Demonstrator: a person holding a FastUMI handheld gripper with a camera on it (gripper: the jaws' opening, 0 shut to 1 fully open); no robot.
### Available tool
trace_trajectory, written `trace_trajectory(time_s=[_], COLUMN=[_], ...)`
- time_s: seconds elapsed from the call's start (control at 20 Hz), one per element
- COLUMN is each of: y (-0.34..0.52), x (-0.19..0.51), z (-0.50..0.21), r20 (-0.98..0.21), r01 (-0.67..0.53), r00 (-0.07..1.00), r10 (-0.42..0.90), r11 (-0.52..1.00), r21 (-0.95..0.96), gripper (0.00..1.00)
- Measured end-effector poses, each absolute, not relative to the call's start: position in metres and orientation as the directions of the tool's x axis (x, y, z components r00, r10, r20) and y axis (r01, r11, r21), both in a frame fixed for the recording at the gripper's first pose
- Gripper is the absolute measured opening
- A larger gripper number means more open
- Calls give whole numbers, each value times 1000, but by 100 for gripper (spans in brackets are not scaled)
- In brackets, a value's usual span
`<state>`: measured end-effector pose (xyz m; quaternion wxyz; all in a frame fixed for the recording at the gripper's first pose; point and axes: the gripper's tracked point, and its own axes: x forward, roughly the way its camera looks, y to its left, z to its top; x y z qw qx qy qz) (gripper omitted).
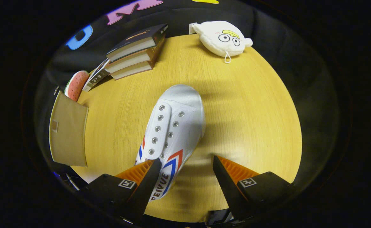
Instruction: Open the storage box then place both shoes into the box .Put the left shoe in first, then the right shoe, with the right side of both shoes facing outward in a uniform manner.
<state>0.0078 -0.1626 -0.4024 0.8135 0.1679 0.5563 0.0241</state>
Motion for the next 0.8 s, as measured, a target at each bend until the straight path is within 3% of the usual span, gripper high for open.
trace_trajectory(time_s=[0.15,0.25,0.65,0.8], y=[-146,-143,-150,-149], x=[20,20,13,10], z=[-402,-405,-402,-406], r20=[-861,-865,-864,-857], r01=[119,159,221,269], r00=[396,377,343,353], r10=[318,330,368,376], r11=[912,898,863,836], r21=[392,411,455,478], gripper=[99,69,42,19])
